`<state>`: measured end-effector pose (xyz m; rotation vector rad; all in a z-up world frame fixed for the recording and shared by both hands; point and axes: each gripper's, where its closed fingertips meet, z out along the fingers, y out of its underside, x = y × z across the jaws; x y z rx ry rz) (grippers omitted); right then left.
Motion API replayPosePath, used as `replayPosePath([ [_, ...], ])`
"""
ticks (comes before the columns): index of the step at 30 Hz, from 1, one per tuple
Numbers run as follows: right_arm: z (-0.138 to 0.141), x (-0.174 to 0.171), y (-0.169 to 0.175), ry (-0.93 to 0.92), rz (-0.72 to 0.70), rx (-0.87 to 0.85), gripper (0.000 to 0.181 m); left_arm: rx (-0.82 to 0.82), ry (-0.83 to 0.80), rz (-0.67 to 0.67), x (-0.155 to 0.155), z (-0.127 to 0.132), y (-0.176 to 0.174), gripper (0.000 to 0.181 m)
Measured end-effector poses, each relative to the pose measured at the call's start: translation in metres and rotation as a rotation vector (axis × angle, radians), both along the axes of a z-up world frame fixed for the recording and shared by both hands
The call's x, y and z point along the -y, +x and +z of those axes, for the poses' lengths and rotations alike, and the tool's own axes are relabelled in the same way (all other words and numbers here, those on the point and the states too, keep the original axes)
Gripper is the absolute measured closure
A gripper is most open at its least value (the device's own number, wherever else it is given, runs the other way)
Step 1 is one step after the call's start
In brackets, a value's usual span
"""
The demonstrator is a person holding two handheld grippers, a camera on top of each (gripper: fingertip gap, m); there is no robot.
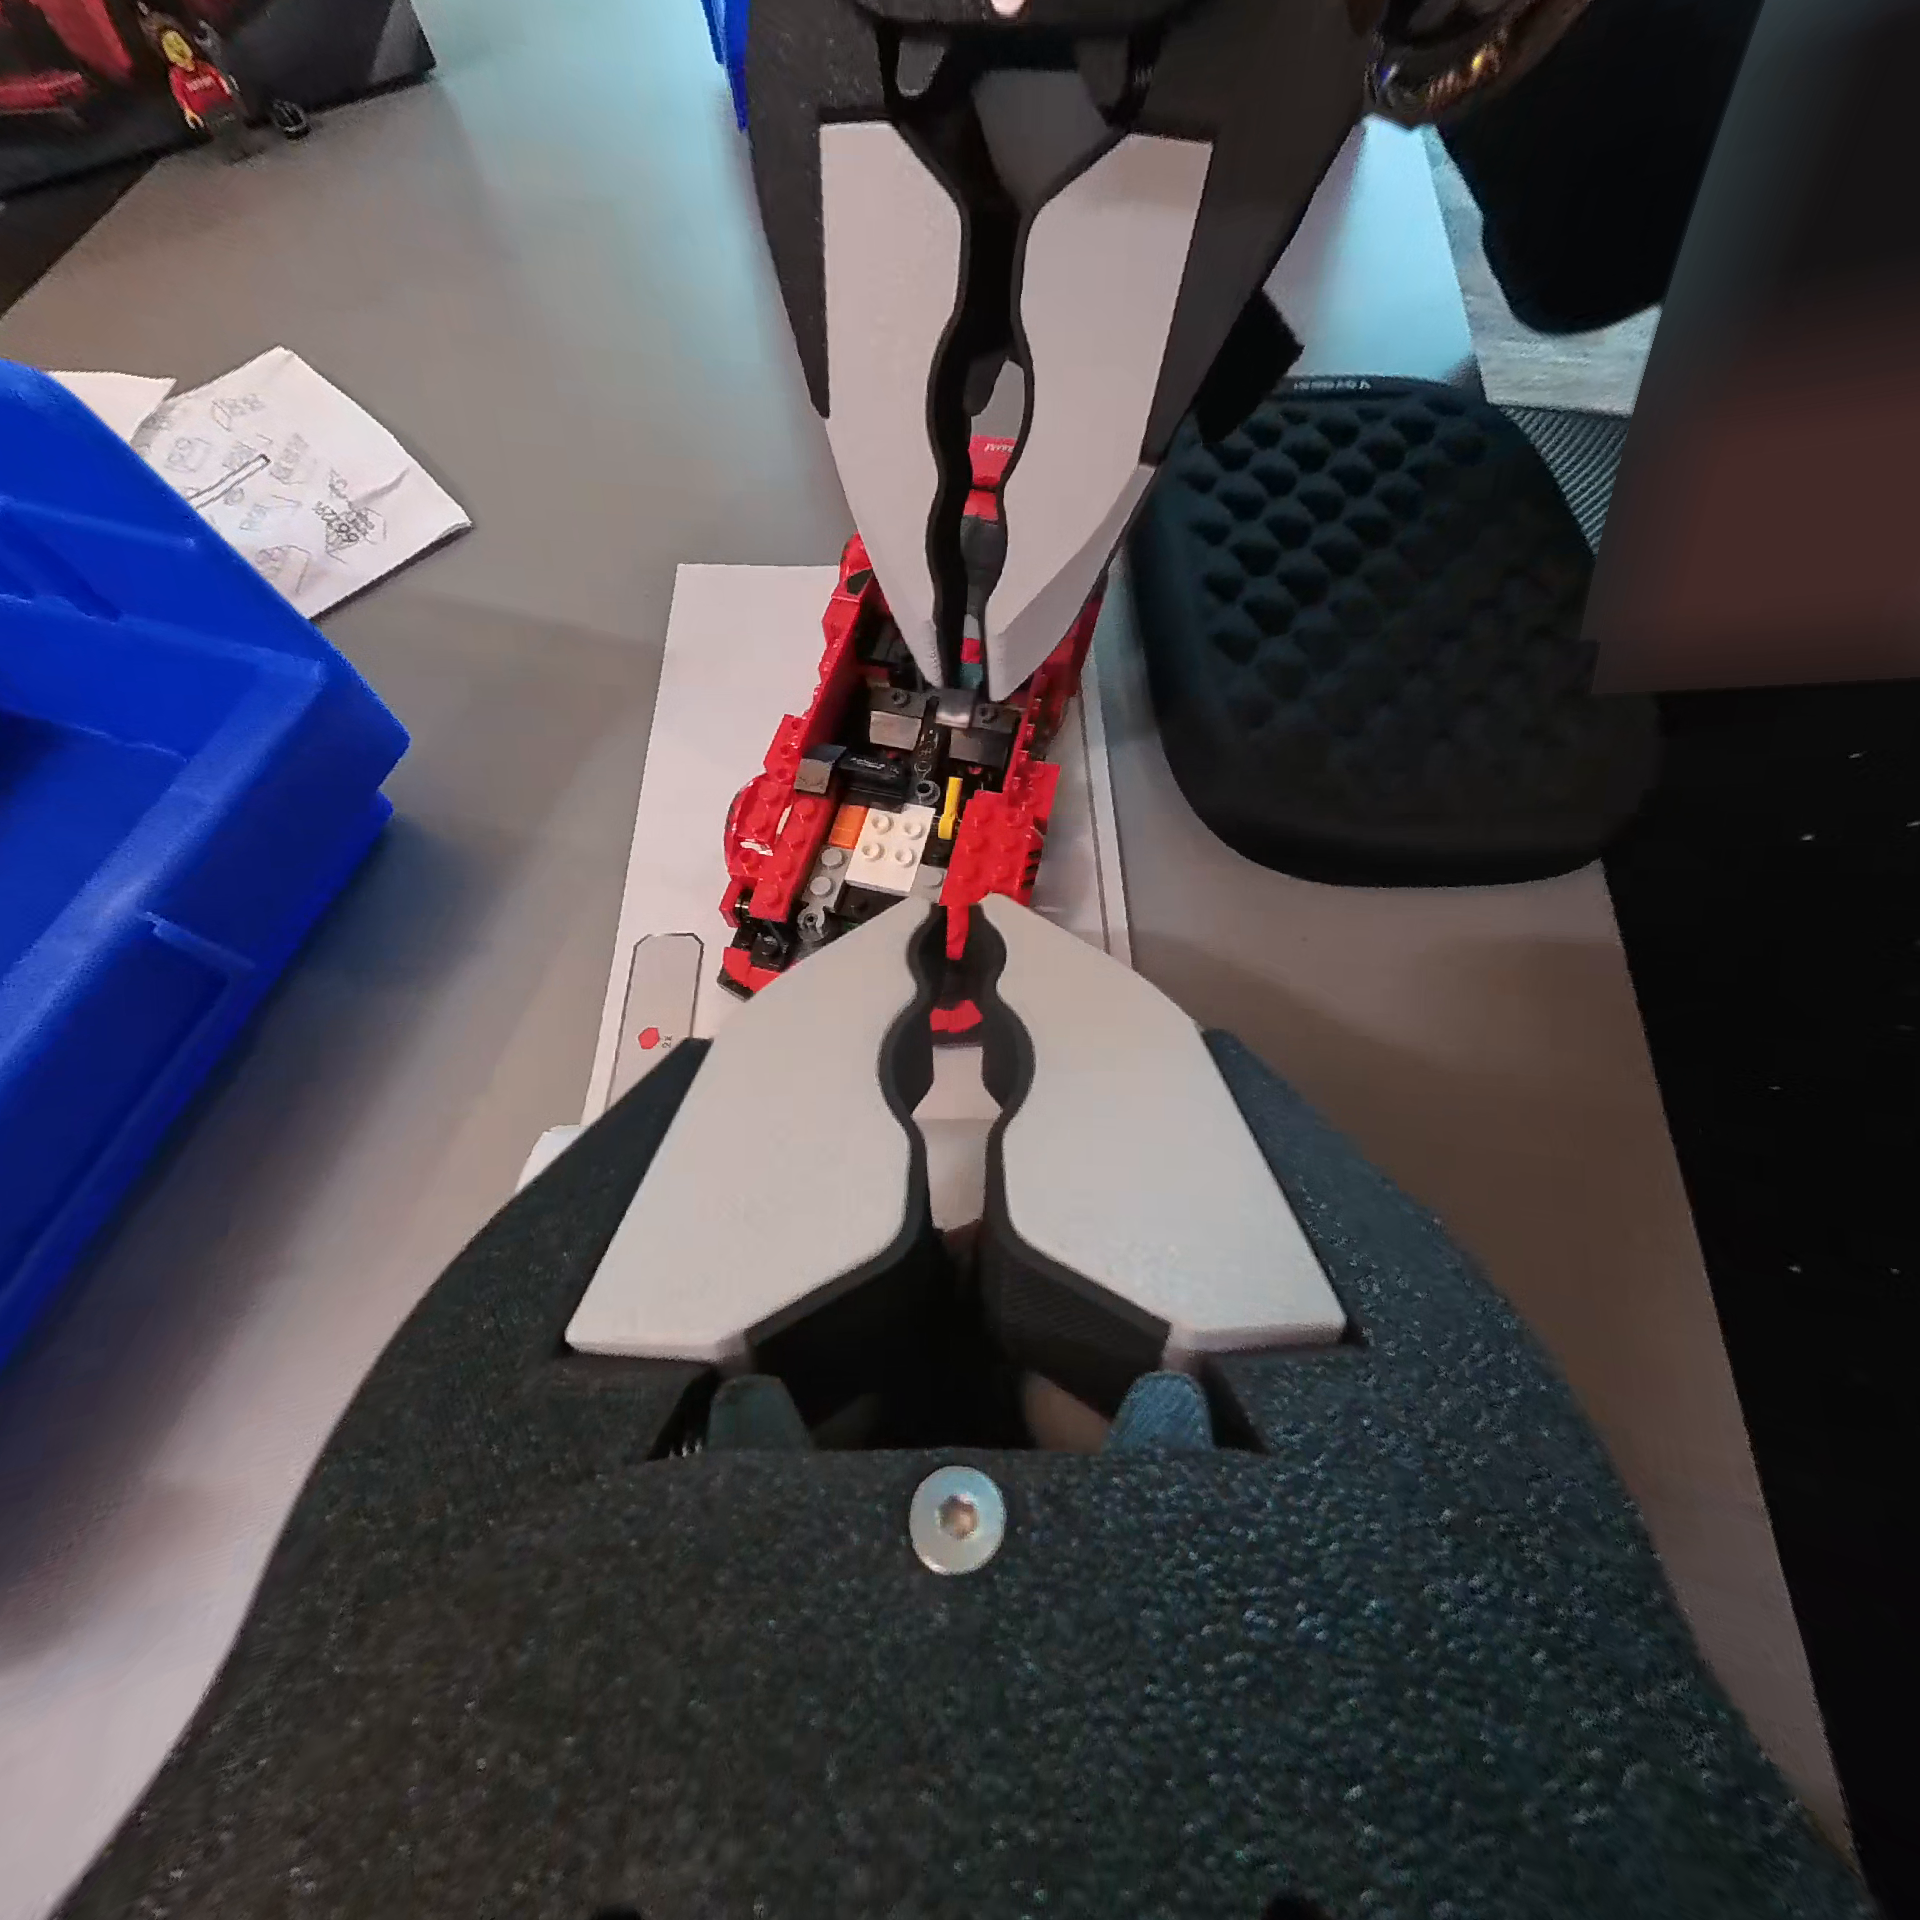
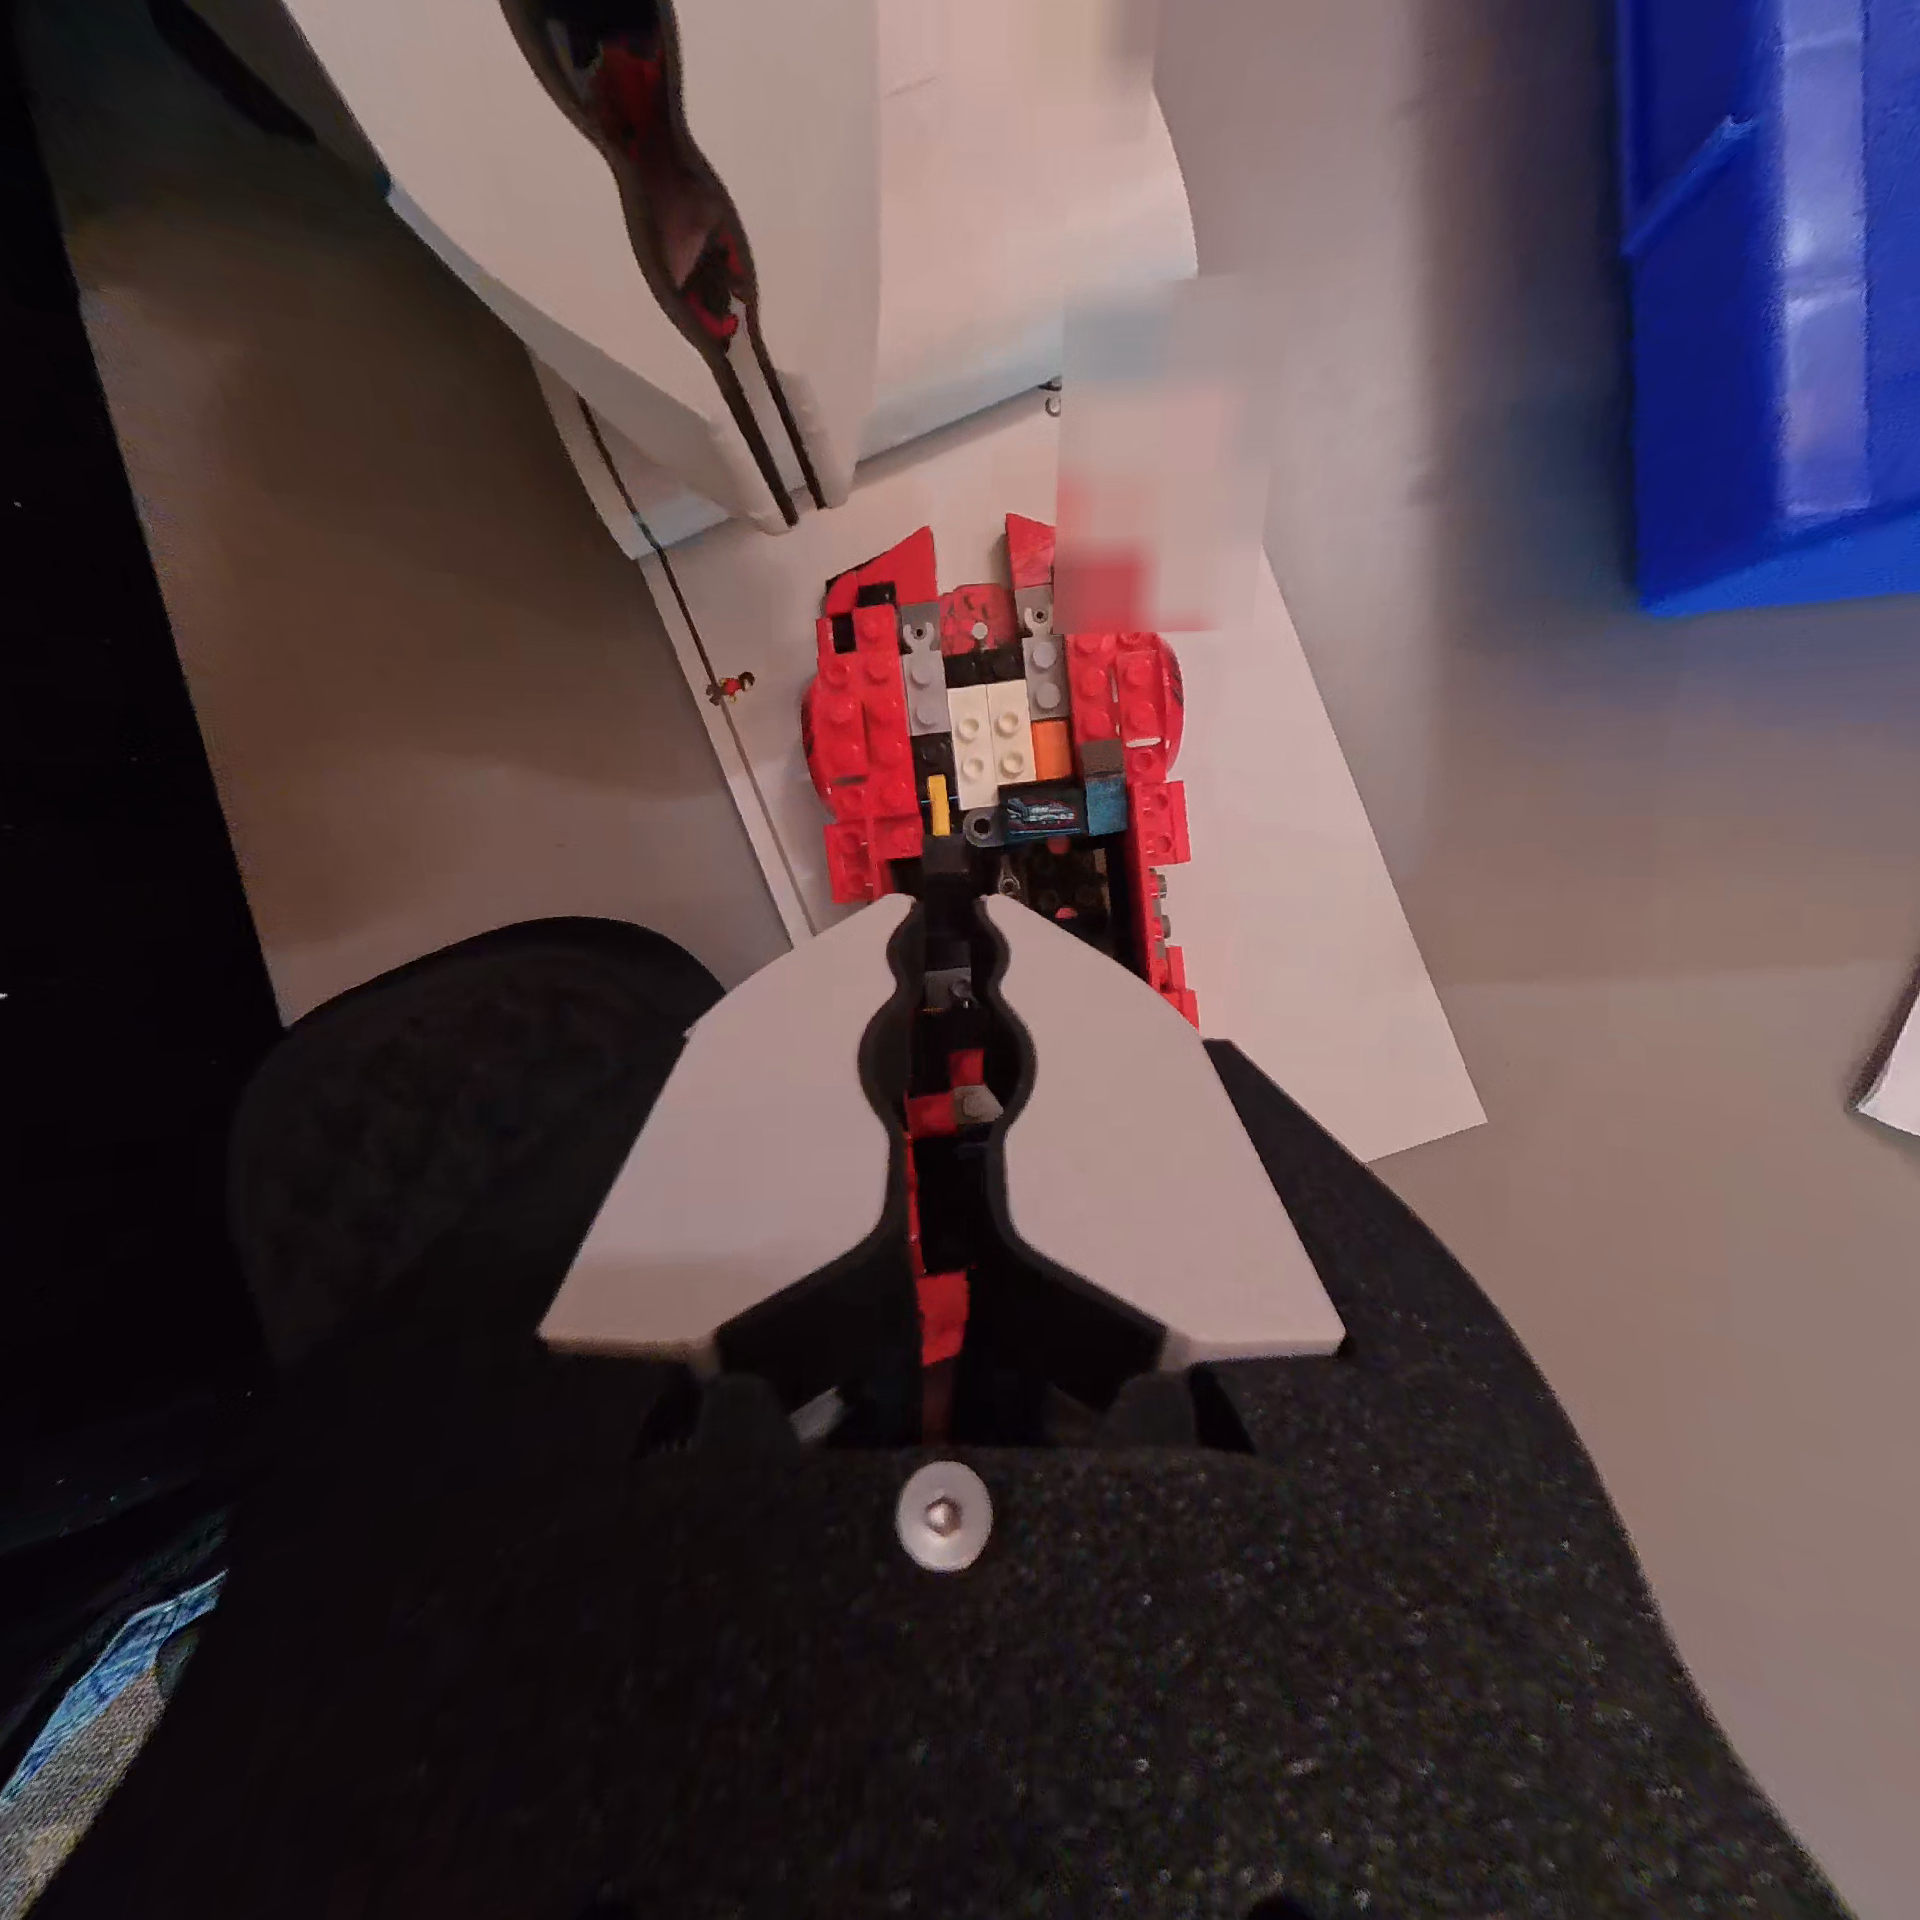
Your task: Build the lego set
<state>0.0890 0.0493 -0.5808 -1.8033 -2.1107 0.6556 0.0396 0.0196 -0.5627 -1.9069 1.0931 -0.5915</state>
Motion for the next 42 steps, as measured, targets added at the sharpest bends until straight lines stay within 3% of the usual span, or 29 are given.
replayPosePath([
  [5,0.003,0.002,0.004,-0.039,-0.007,-0.041,0.173,0.021,-0.026,-0.009,0.001,-0.004,0.001,0.177],
  [16,-0.005,0.006,0.000,-0.030,0.189,0.065,0.173,0.069,-0.030,-0.023,0.000,-0.001,0.011,0.175],
  [22,-0.004,0.003,0.001,-0.103,0.176,0.152,0.172,0.040,-0.023,-0.047,0.001,-0.004,0.019,0.171],
  [29,0.008,0.002,-0.002,-0.133,0.141,0.060,0.173,0.062,-0.023,-0.015,-0.003,-0.003,0.017,0.170],
  [39,0.006,0.016,-0.011,-0.135,0.035,-0.025,0.173,0.024,-0.022,-0.011,0.000,-0.007,0.015,0.169],
  [42,0.001,0.011,-0.009,-0.063,0.007,-0.015,0.173,0.016,-0.020,-0.020,0.001,-0.008,0.016,0.169],
])
